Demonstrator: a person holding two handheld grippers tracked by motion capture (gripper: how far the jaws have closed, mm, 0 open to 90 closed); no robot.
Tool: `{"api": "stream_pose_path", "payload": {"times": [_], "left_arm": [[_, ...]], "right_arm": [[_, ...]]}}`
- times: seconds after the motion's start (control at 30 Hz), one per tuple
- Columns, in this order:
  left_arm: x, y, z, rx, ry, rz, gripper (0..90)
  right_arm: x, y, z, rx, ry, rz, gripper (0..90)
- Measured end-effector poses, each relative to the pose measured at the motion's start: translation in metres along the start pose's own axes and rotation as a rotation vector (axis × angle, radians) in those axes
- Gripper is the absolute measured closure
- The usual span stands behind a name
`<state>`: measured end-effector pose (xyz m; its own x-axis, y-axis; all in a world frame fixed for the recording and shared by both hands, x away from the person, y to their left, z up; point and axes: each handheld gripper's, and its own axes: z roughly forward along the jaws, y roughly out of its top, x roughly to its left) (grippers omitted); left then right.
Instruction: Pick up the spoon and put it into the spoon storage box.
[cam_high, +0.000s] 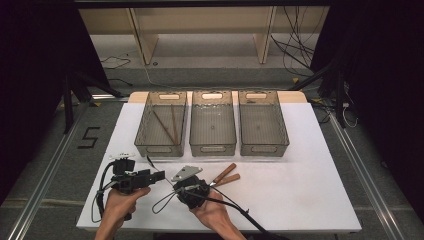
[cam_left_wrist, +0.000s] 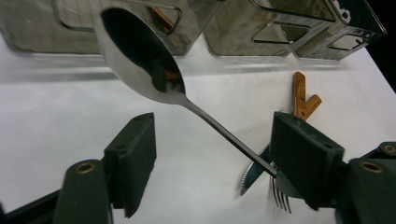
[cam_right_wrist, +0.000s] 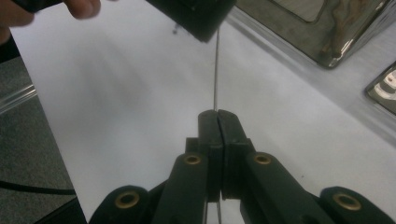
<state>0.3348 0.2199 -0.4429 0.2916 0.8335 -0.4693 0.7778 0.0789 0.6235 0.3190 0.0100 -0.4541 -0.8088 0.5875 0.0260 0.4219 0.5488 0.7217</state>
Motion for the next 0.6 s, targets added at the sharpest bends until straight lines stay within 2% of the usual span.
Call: {"api": "stream_pose_path", "payload": {"times": [0.2, 0.6], "left_arm": [[0.000, -0.003, 0.006, 0.009, -0.069, -0.041, 41.3], [-0.001, -0.005, 0.012, 0.008, -0.115, -0.063, 59.4]], "right_arm": [[0.001, 0.000, 0.000, -0.009, 0.005, 0.002, 90.0], [0.003, 0.000, -0.003, -0.038, 0.005, 0.005, 90.0]]}}
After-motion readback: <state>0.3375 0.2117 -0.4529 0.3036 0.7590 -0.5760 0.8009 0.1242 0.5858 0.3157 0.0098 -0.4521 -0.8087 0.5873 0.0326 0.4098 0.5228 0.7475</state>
